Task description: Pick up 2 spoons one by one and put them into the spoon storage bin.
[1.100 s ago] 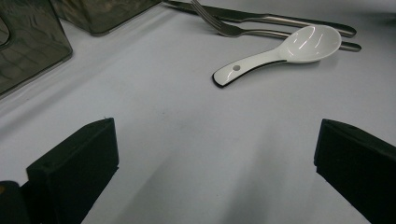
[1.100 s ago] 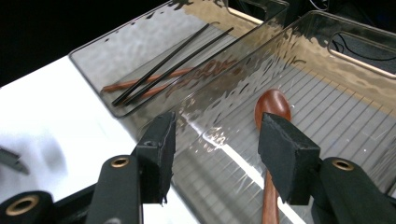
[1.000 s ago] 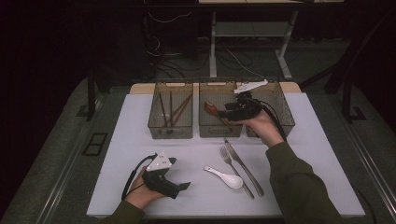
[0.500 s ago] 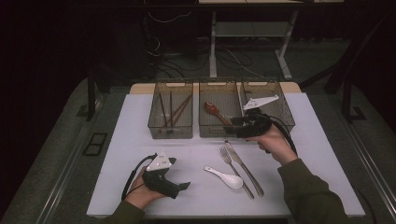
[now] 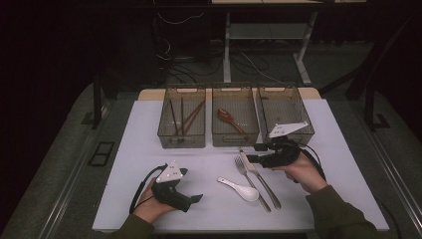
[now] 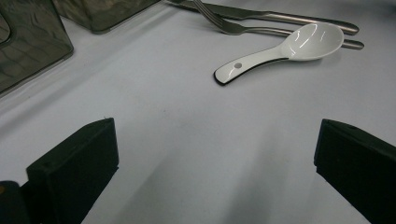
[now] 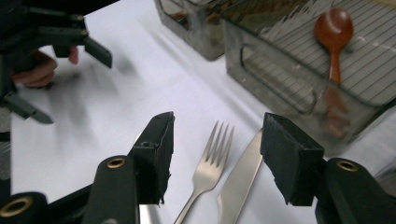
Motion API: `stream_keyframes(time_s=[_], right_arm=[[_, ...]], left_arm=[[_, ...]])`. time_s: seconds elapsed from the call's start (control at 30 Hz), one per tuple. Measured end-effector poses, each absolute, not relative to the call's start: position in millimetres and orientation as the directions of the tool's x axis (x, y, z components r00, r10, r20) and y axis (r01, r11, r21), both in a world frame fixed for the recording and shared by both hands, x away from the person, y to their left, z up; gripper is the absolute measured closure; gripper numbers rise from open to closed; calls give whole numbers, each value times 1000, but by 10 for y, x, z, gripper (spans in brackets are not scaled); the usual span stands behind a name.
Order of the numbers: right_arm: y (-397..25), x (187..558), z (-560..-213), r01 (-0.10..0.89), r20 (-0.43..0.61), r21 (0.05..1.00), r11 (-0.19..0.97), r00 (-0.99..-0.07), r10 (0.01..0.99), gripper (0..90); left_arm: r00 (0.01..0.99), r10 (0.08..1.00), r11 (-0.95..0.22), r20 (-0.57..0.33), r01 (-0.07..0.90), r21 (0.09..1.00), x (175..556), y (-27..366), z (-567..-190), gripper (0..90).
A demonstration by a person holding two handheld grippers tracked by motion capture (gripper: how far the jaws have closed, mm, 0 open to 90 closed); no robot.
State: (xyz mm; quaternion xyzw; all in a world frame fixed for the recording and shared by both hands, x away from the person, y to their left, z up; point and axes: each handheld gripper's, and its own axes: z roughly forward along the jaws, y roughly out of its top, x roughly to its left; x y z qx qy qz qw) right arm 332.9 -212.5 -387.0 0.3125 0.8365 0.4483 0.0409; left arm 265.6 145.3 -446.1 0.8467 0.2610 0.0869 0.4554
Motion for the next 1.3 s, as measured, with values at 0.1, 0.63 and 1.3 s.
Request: stream_keyframes(time_s=[0.1, 0.63, 1.3], right_arm=[[-2151, 3245, -3900, 482, 213, 775, 408, -808, 550, 439], [-2257, 2917, -4056, 478, 210, 759, 442, -823, 528, 450], [-2034, 2824, -4241, 462, 204, 694, 552, -862, 464, 557]], left_arm=[[850, 519, -451, -87, 359, 817, 2658, 1454, -4459, 0], [850, 519, -453, -86, 359, 816, 2652, 1448, -4456, 0], [851, 518, -457, -85, 359, 814, 2652, 1444, -4458, 0]])
